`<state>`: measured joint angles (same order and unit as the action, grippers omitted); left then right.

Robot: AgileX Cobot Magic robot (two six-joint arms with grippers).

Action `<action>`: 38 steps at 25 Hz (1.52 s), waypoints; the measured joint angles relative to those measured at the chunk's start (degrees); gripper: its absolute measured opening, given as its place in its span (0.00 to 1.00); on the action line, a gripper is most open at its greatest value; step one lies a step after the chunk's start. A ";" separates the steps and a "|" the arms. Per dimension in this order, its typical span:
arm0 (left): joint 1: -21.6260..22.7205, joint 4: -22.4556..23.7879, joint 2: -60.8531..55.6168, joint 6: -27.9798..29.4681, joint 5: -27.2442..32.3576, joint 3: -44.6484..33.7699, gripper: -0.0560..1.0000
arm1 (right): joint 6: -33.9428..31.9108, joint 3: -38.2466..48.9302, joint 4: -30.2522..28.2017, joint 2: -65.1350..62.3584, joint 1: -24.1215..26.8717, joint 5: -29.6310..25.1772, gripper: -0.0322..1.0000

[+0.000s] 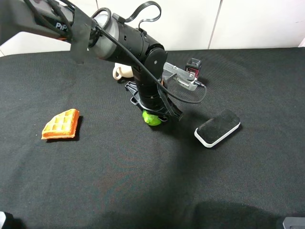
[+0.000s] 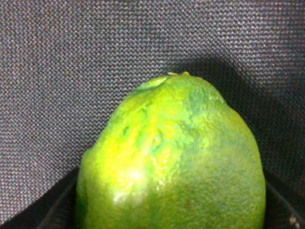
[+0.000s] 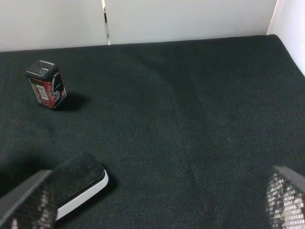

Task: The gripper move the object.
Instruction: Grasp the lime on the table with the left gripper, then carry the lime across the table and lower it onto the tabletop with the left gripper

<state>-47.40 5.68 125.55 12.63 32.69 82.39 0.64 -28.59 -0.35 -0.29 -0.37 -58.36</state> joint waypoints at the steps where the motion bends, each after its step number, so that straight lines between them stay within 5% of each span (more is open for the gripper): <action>1: 0.00 0.00 0.00 0.00 0.00 0.00 0.66 | 0.00 0.00 0.00 0.00 0.00 0.00 0.67; 9: 0.00 -0.05 -2.75 0.00 1.11 0.09 0.66 | 0.00 0.00 0.00 0.00 0.00 0.00 0.67; 28: 0.17 -0.15 -8.47 -0.06 23.85 16.57 0.66 | 0.00 0.00 0.00 0.00 0.00 0.00 0.67; 38: 0.17 -0.19 -8.54 -0.11 28.62 18.81 0.66 | 0.00 0.00 0.00 0.00 0.00 0.00 0.67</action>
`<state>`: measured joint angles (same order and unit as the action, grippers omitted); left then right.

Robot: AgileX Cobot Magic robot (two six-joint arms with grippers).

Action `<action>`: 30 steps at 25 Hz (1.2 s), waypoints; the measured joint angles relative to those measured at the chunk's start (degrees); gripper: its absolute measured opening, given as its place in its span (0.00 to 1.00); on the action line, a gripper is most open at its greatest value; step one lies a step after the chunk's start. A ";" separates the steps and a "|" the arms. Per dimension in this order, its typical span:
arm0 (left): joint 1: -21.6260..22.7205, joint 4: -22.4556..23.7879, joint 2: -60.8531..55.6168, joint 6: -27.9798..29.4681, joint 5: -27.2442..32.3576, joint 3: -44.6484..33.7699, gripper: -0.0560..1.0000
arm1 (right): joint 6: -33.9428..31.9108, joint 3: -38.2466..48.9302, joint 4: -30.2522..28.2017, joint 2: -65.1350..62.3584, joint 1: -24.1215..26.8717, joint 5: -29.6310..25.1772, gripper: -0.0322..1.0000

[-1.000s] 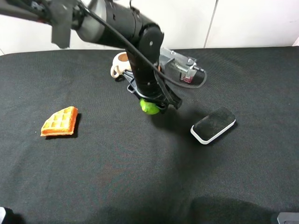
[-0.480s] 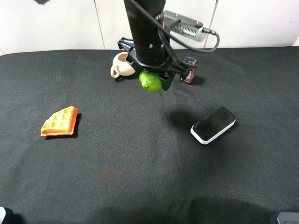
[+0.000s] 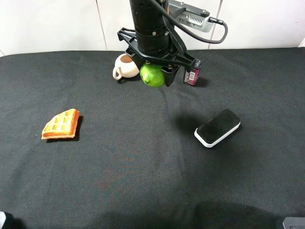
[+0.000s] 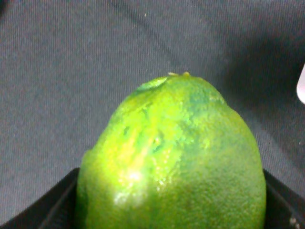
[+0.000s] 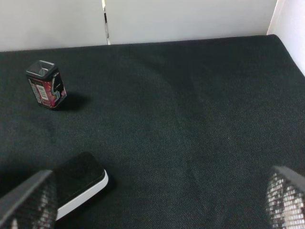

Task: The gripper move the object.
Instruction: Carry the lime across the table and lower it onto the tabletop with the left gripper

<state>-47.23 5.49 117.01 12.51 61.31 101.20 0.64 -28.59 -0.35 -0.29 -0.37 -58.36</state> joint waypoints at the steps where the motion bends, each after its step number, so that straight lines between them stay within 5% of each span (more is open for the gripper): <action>1: 0.00 0.00 0.00 0.00 0.61 0.00 0.66 | 0.00 0.00 0.00 0.00 0.00 0.00 0.67; 11: 0.12 4.47 0.00 -0.04 4.22 0.00 0.66 | 0.00 0.00 0.00 0.00 0.00 0.00 0.67; 30: 10.13 1.18 0.00 -5.45 5.49 0.00 0.66 | 0.00 0.00 0.00 0.00 0.00 0.00 0.67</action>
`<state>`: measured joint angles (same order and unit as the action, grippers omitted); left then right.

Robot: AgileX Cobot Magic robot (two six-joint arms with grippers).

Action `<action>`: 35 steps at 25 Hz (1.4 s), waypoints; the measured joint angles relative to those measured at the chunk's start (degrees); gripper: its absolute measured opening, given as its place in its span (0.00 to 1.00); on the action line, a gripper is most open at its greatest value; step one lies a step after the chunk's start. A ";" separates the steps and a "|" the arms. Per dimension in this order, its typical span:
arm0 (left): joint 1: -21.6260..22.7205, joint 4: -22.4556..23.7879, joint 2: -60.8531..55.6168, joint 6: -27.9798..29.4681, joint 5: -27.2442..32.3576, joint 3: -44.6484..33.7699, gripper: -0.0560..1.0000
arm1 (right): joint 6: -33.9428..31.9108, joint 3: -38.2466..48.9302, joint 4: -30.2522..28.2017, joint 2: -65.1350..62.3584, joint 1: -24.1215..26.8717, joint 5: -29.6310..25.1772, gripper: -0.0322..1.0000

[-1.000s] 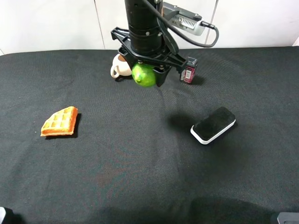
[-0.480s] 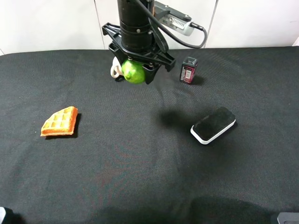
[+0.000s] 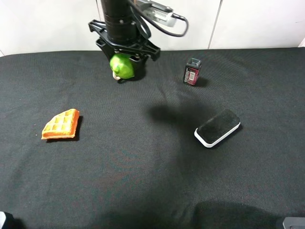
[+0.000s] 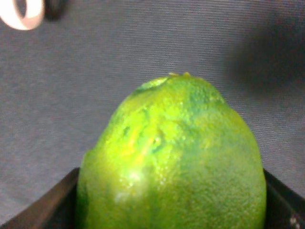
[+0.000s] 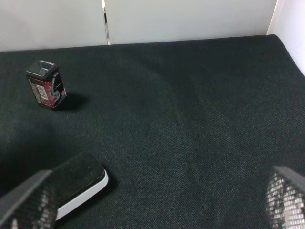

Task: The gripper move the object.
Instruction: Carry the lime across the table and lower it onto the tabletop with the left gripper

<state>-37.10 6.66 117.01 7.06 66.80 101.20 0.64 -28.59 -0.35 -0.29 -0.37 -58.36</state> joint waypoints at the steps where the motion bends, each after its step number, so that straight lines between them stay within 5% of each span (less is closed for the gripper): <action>1: 0.81 0.00 0.00 -0.28 0.00 0.00 0.66 | 0.00 0.00 0.00 0.00 0.00 0.00 0.67; 29: 22.49 -5.89 0.00 -4.68 -0.08 0.00 0.66 | 0.00 0.00 0.00 0.00 0.00 0.00 0.67; 35: 24.43 -6.30 0.00 -4.93 -0.17 -1.04 0.66 | 0.00 0.00 0.00 0.00 0.00 0.00 0.67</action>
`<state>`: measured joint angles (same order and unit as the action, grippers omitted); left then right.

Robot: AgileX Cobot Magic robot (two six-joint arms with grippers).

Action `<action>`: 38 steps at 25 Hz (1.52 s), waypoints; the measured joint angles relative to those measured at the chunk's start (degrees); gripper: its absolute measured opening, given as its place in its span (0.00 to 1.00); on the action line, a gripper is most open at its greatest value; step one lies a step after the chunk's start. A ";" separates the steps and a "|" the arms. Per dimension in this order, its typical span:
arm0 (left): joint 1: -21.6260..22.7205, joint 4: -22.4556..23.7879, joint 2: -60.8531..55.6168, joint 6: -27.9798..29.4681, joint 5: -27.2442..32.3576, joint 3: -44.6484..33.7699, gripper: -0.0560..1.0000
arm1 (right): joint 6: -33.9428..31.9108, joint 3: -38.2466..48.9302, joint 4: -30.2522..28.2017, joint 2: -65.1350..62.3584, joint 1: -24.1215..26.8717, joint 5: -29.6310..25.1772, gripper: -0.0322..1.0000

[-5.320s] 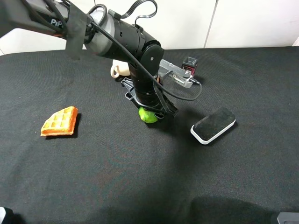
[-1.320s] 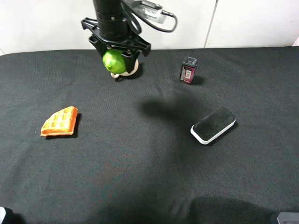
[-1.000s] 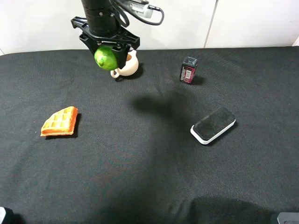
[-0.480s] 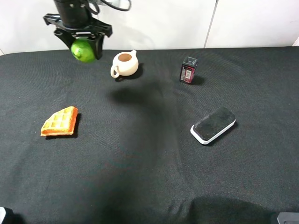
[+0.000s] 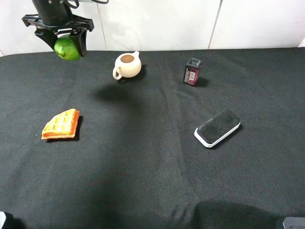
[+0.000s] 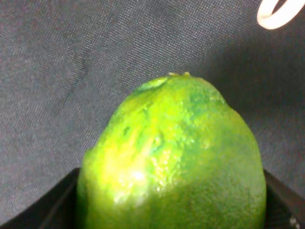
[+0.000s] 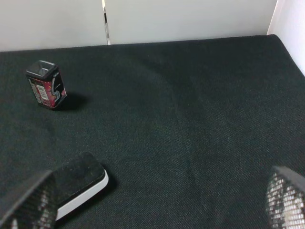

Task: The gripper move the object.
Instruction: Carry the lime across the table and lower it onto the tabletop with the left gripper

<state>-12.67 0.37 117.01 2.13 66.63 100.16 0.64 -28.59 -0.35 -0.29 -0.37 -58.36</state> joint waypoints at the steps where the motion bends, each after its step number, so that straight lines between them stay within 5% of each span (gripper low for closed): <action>1: 0.05 -0.05 0.00 0.00 -0.01 -0.59 0.66 | 0.00 0.00 0.00 0.00 0.00 0.00 0.67; 10: 0.06 -0.37 -0.09 0.00 -4.15 -9.74 0.66 | 0.00 0.00 0.00 0.00 0.00 0.00 0.67; 25: 1.25 1.00 -4.97 0.00 -19.93 -28.37 0.66 | 0.00 0.00 0.00 0.00 0.00 0.00 0.67; 38: 2.66 0.94 -5.01 0.00 -28.59 -34.99 0.66 | 0.00 0.00 0.00 0.00 0.00 0.00 0.67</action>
<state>-10.01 1.31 112.00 2.13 38.04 65.17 0.64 -28.59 -0.35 -0.29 -0.37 -58.36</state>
